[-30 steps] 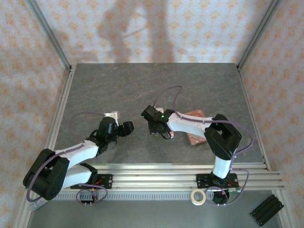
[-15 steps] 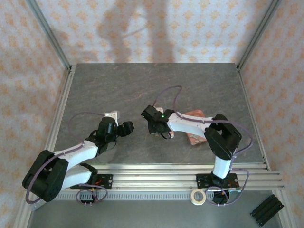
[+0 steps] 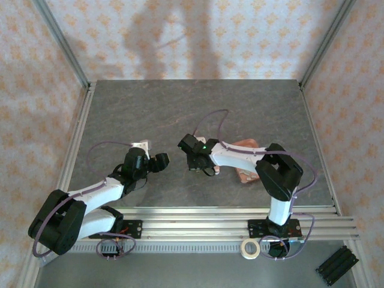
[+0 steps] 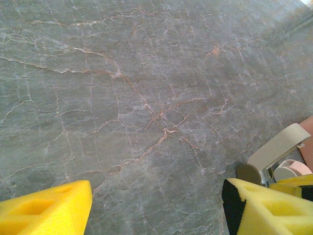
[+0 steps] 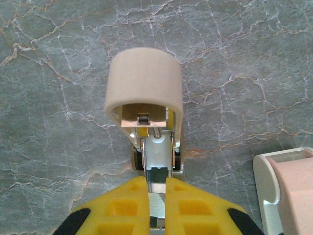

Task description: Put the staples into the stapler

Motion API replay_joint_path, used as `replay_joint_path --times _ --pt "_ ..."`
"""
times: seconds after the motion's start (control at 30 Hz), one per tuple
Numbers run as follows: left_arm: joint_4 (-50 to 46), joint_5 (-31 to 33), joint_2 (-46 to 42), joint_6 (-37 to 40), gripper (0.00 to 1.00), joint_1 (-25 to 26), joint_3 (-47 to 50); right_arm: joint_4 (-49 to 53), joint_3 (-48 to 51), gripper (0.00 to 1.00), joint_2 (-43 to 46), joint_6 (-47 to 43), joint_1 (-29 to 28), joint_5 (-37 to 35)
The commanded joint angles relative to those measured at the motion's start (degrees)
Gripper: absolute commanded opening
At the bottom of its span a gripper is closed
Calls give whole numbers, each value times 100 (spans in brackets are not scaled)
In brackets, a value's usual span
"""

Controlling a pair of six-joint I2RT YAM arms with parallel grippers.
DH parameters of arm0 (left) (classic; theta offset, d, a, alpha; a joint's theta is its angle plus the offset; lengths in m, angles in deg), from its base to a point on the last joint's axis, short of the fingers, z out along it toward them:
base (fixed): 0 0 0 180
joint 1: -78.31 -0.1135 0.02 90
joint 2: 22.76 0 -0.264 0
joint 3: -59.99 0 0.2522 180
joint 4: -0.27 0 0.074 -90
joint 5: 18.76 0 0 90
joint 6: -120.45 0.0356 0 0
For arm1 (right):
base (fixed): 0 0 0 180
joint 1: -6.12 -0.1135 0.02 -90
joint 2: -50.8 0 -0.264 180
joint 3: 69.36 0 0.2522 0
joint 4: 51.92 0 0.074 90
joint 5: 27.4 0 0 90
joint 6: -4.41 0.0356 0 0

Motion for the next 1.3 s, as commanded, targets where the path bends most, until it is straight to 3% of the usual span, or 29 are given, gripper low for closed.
replay_joint_path --times 0.0,0.57,0.9,1.27 --pt "-57 42 -4 153 72 -73 -160 30 79 11 -79 -46 -4 -76" --pt "-66 34 -22 153 72 -71 -142 30 150 11 78 -247 -13 -67" --pt "304 -242 -95 498 71 -71 119 -519 545 11 897 -1240 -5 1" --pt "-137 166 -678 717 70 -71 208 -998 972 11 1091 -1822 116 159"
